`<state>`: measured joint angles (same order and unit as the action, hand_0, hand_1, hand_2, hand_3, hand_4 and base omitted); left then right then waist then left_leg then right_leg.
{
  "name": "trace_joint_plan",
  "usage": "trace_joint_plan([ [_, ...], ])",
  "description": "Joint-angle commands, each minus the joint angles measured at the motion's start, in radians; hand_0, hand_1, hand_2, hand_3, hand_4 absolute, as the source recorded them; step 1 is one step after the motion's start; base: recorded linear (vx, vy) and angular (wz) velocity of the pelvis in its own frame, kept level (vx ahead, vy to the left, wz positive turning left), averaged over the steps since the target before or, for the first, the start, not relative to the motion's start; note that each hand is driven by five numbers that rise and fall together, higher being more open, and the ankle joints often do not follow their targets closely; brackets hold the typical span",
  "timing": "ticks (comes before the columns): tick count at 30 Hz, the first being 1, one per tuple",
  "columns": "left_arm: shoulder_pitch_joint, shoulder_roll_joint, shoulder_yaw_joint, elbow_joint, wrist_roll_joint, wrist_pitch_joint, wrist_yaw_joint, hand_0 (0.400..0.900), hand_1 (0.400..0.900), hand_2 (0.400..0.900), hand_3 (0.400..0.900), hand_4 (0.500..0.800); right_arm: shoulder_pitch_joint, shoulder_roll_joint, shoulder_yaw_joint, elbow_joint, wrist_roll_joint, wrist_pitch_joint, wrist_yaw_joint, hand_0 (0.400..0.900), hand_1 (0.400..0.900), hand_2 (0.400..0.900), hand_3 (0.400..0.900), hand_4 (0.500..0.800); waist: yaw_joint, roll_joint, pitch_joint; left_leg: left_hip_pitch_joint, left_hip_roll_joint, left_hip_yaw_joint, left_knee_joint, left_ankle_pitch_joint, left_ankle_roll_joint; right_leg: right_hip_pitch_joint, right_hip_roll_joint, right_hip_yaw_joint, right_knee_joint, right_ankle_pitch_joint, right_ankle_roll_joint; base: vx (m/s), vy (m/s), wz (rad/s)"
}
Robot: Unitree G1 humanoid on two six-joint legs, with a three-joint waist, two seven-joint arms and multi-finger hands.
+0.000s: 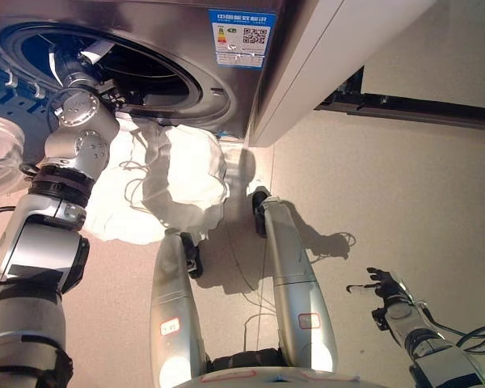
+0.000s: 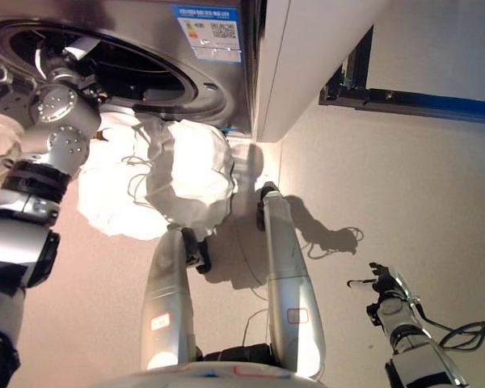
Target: Put the clothes in the basket into the washing machine.
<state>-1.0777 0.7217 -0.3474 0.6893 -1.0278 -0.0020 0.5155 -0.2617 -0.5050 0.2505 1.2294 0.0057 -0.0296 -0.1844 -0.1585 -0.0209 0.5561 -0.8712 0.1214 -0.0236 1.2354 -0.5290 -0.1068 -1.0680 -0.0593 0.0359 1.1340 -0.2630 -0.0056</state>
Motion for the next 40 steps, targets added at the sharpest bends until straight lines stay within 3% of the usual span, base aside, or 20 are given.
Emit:
trace_joint_plan([
  [1, 0.031, 0.061, 0.024, 0.010, -0.020, -0.069, -0.048, 0.900, 0.900, 0.900, 0.900, 0.800, 0.150, -0.047, 0.011, 0.045, -0.003, 0.040, -0.025, 0.900, 0.900, 0.900, 0.900, 0.800, -0.019, 0.004, -0.159, -0.058, 0.005, 0.015, -0.086, 0.089, 0.097, 0.123, -0.049, 0.035, -0.081, -0.067, 0.036, -0.03, -0.011, 0.04],
  [8, 0.193, -0.039, 0.069, 0.104, -0.037, -0.035, -0.175, 0.900, 0.900, 0.900, 0.900, 0.800, 0.137, -0.009, 0.036, 0.011, 0.018, 0.081, -0.058, 0.900, 0.900, 0.900, 0.900, 0.800, -0.004, 0.010, -0.192, 0.054, 0.010, 0.047, -0.246, 0.130, 0.091, 0.217, -0.068, 0.014, -0.196, -0.029, 0.033, -0.02, -0.008, 0.04],
  [11, 0.302, -0.105, 0.093, 0.129, -0.001, -0.030, -0.235, 0.900, 0.900, 0.900, 0.900, 0.800, 0.151, 0.024, 0.041, 0.001, 0.022, 0.093, -0.089, 0.900, 0.900, 0.900, 0.900, 0.800, 0.007, 0.012, -0.215, 0.139, 0.003, 0.063, -0.362, 0.173, 0.084, 0.293, -0.077, -0.004, -0.286, 0.000, 0.035, 0.01, -0.035, 0.08],
  [12, 0.342, -0.129, 0.108, 0.143, 0.018, -0.015, -0.264, 0.900, 0.900, 0.900, 0.900, 0.800, 0.156, 0.034, 0.041, -0.005, 0.023, 0.099, -0.099, 0.900, 0.900, 0.900, 0.900, 0.800, 0.010, 0.010, -0.225, 0.167, 0.005, 0.076, -0.427, 0.227, 0.086, 0.322, -0.081, -0.013, -0.351, 0.045, 0.029, -0.02, -0.058, 0.08],
  [16, 0.447, -0.207, 0.128, 0.237, 0.029, 0.005, -0.350, 0.900, 0.900, 0.900, 0.900, 0.800, 0.157, 0.057, 0.040, 0.000, 0.016, 0.096, -0.114, 0.900, 0.900, 0.900, 0.900, 0.800, 0.021, 0.011, -0.254, 0.262, 0.023, 0.095, -0.538, 0.268, 0.072, 0.412, -0.103, -0.027, -0.453, 0.072, 0.040, 0.03, -0.031, 0.02],
  [21, 0.574, -0.326, 0.142, 0.350, 0.044, -0.030, -0.416, 0.900, 0.900, 0.900, 0.900, 0.800, 0.141, 0.083, 0.039, 0.023, 0.013, 0.068, -0.123, 0.900, 0.900, 0.900, 0.900, 0.800, 0.042, 0.010, -0.281, 0.362, 0.027, 0.103, -0.653, 0.316, 0.058, 0.512, -0.128, -0.039, -0.569, 0.110, 0.062, 0.01, -0.020, 0.01],
  [24, 0.639, -0.369, 0.156, 0.426, 0.095, -0.041, -0.467, 0.900, 0.900, 0.900, 0.900, 0.800, 0.137, 0.095, 0.035, 0.033, -0.004, 0.058, -0.113, 0.900, 0.900, 0.900, 0.900, 0.800, 0.059, 0.007, -0.301, 0.433, 0.017, 0.104, -0.724, 0.341, 0.056, 0.584, -0.140, -0.057, -0.635, 0.127, 0.072, 0.05, -0.061, 0.02],
  [28, 0.729, -0.419, 0.167, 0.505, 0.215, -0.045, -0.493, 0.900, 0.900, 0.900, 0.900, 0.800, 0.150, 0.112, 0.035, 0.040, -0.079, 0.046, -0.095, 0.900, 0.900, 0.900, 0.900, 0.800, 0.085, 0.005, -0.340, 0.540, -0.014, 0.097, -0.839, 0.382, 0.059, 0.703, -0.150, -0.086, -0.752, 0.158, 0.083, 0.13, -0.079, 0.02],
  [31, 0.811, -0.440, 0.172, 0.569, 0.330, -0.010, -0.533, 0.900, 0.900, 0.900, 0.900, 0.800, 0.166, 0.129, 0.036, 0.046, -0.104, 0.046, -0.088, 0.900, 0.900, 0.900, 0.900, 0.800, 0.106, 0.006, -0.395, 0.654, -0.039, 0.099, -0.992, 0.433, 0.057, 0.829, -0.144, -0.109, -0.895, 0.201, 0.102, 0.19, -0.057, 0.01],
  [37, 0.921, -0.470, 0.221, 0.640, 0.386, 0.062, -0.579, 0.900, 0.900, 0.900, 0.900, 0.800, 0.190, 0.159, 0.002, 0.092, -0.122, 0.031, -0.084, 0.900, 0.900, 0.900, 0.900, 0.800, 0.138, 0.009, -0.476, 0.811, -0.066, 0.104, -1.199, 0.480, 0.057, 0.990, -0.126, -0.137, -1.075, 0.255, 0.125, 0.15, -0.027, 0.02],
  [40, 0.960, -0.491, 0.238, 0.665, 0.401, 0.093, -0.559, 0.900, 0.900, 0.900, 0.900, 0.800, 0.195, 0.179, -0.023, 0.119, -0.085, 0.041, -0.088, 0.900, 0.900, 0.900, 0.900, 0.800, 0.153, 0.006, -0.502, 0.864, -0.077, 0.107, -1.256, 0.485, 0.062, 1.043, -0.119, -0.152, -1.134, 0.275, 0.132, 0.07, -0.026, 0.10],
])
